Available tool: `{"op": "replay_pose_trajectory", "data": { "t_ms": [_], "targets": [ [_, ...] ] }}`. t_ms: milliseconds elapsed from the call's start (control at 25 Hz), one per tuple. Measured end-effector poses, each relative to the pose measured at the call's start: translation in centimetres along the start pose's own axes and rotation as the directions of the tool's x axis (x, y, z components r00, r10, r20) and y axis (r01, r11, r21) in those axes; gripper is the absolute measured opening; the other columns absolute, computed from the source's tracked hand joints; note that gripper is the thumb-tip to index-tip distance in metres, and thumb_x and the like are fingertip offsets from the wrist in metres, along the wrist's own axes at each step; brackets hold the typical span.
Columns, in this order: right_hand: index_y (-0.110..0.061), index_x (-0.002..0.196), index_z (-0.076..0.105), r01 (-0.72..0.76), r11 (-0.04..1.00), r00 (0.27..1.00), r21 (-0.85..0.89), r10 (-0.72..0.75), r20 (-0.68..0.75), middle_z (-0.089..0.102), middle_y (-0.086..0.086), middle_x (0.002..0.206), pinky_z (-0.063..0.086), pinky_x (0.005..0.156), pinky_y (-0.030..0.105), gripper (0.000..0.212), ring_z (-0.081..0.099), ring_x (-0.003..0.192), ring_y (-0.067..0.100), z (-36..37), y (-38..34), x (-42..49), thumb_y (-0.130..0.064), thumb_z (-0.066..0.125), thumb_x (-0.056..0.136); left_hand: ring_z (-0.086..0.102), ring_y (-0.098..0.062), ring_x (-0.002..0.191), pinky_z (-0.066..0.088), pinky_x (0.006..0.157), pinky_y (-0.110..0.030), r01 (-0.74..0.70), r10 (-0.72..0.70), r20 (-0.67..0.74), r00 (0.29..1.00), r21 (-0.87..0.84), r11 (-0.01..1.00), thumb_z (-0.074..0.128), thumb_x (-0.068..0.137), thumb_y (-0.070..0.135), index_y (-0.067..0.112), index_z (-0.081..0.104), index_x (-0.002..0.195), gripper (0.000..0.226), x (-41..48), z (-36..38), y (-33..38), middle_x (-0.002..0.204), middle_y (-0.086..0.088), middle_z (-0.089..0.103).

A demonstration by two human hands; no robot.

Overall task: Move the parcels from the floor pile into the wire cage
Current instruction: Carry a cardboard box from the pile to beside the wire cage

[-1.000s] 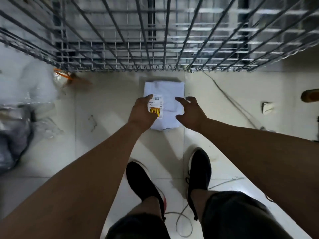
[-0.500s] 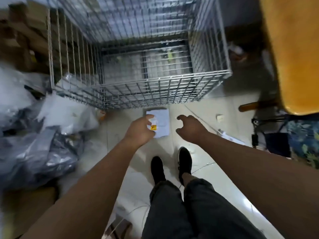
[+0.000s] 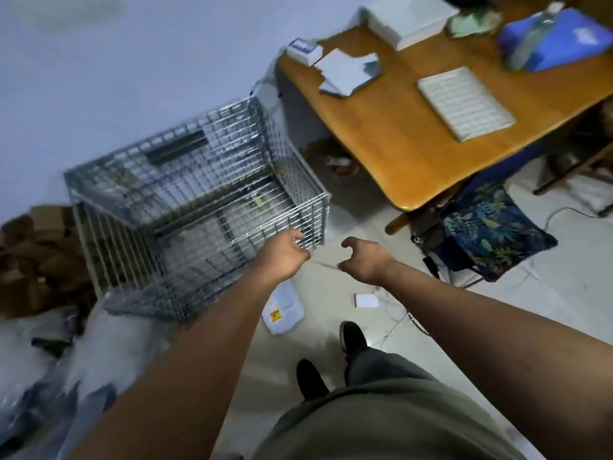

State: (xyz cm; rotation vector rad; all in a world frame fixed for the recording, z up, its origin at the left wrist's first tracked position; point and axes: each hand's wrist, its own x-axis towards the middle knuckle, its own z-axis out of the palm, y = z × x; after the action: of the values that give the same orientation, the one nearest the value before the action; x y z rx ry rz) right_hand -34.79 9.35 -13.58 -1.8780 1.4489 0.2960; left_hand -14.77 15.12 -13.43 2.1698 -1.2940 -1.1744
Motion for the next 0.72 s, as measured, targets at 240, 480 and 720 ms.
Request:
{"op": "replay_pose_trajectory", "data": {
  "t_ms": [240, 480, 720],
  "targets": [
    [-0.022, 0.148, 0.045, -0.207, 0.956, 0.966, 0.210, 0.234, -0.112, 0.058, 0.010, 0.138, 0.051, 0.086, 0.034, 0.062, 0.060, 0.119, 0.031, -5.3, 8.7, -5.7, -0.033, 0.062, 0.089, 0.069, -0.029, 0.102, 0.054, 0.094, -0.039, -0.221, 0.167, 0.223, 0.960, 0.243, 0.945, 0.069, 0.081, 0.038, 0.025, 0.066, 0.124, 0.046, 0.7, 6.1, 12.0, 0.112, -0.007, 0.074],
    [-0.017, 0.146, 0.049, -0.367, 0.847, 0.866, 0.385, 0.462, -0.191, 0.057, 0.011, 0.143, 0.045, 0.100, 0.032, 0.058, 0.053, 0.129, 0.030, -9.0, 21.8, -12.0, -0.032, 0.063, 0.092, 0.068, -0.025, 0.101, 0.055, 0.093, -0.036, -0.501, 0.339, 0.446, 0.828, 0.319, 0.804, 0.070, 0.090, 0.036, 0.023, 0.066, 0.124, 0.036, 1.0, 18.9, 25.8, 0.113, -0.008, 0.073],
    [-0.018, 0.146, 0.048, -0.462, 0.637, 0.683, 0.617, 0.699, -0.212, 0.057, 0.013, 0.142, 0.045, 0.100, 0.033, 0.055, 0.052, 0.130, 0.030, -10.2, 35.7, -20.0, -0.032, 0.061, 0.094, 0.068, -0.021, 0.095, 0.054, 0.088, -0.033, -0.754, 0.411, 0.683, 0.603, 0.320, 0.574, 0.067, 0.091, 0.035, 0.026, 0.066, 0.126, 0.036, -2.6, 35.0, 37.1, 0.112, 0.000, 0.072]
  ]
}}
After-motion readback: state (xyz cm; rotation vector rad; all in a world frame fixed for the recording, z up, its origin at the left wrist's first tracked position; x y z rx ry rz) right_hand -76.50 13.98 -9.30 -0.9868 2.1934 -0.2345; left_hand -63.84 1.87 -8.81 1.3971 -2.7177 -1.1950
